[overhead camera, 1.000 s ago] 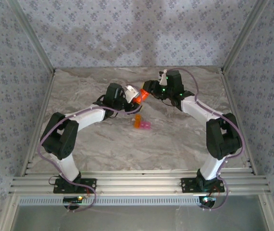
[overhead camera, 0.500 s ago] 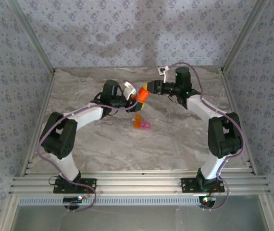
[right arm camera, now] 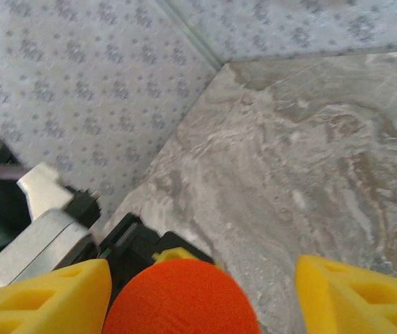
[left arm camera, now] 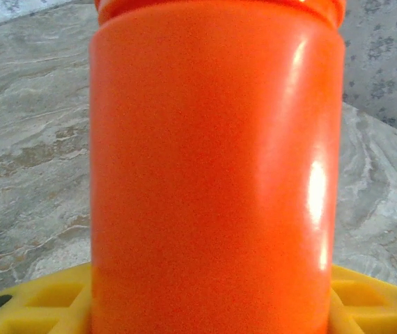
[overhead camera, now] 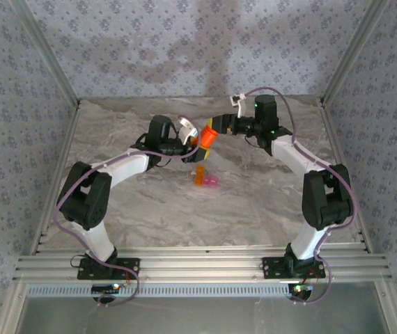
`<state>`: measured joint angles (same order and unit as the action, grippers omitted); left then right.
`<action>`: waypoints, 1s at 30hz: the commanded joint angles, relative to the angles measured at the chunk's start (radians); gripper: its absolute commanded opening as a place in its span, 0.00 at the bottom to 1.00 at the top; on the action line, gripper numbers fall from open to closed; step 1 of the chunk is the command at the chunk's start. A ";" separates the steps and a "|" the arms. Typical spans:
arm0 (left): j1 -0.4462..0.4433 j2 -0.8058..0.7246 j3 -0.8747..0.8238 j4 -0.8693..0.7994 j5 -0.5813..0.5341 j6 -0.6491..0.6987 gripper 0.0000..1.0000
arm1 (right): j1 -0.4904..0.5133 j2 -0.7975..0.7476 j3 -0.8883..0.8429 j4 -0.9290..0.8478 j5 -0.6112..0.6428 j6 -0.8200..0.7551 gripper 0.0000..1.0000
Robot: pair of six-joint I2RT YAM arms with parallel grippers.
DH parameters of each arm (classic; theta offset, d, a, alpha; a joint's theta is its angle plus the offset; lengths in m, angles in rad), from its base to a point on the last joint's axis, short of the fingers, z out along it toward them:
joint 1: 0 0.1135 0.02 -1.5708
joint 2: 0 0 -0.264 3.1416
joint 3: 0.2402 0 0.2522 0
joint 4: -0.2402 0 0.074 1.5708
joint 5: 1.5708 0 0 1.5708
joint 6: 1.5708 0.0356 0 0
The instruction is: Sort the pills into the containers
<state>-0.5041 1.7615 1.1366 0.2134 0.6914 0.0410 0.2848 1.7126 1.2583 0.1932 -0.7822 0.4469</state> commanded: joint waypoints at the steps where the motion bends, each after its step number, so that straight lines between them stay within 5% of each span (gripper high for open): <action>1: -0.004 -0.035 -0.006 0.000 -0.091 0.038 0.00 | -0.010 -0.041 -0.027 0.054 0.128 0.158 0.75; 10: -0.043 -0.045 -0.032 0.002 -0.351 0.133 0.00 | 0.022 -0.045 -0.043 -0.064 0.332 0.426 0.76; 30: -0.071 -0.031 -0.010 -0.036 -0.377 0.174 0.00 | 0.121 0.038 0.004 -0.091 0.354 0.441 0.78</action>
<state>-0.5682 1.7615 1.1065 0.1749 0.3168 0.1986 0.3946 1.7332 1.2274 0.1188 -0.4400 0.8726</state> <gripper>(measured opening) 0.531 0.782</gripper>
